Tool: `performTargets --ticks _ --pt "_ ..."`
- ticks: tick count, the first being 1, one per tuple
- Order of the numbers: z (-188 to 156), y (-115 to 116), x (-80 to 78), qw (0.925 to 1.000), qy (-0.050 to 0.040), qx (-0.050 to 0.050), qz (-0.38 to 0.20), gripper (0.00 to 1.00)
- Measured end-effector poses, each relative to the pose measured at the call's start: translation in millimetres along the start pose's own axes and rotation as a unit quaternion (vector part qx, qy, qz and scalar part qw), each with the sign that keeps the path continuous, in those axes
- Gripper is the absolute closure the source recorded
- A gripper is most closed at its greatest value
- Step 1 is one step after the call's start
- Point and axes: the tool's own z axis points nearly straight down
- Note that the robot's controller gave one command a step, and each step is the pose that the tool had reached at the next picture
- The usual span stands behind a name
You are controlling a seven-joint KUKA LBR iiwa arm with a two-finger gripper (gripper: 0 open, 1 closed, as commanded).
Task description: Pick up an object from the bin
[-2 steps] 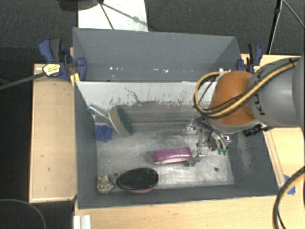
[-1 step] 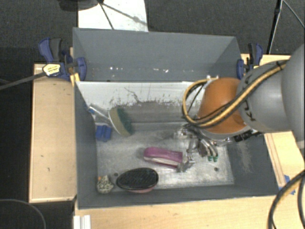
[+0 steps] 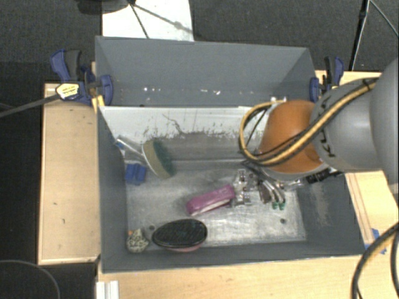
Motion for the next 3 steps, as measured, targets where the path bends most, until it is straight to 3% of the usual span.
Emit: performTargets --ticks 1,2,3 --pt "2.6 0.4 3.0 1.0 0.0045 0.0 -0.001 0.0" --pt "0.3 0.6 0.5 1.0 0.0012 0.0 -0.002 1.0" --pt "2.7 0.5 3.0 1.0 0.0046 0.0 -0.003 0.0"
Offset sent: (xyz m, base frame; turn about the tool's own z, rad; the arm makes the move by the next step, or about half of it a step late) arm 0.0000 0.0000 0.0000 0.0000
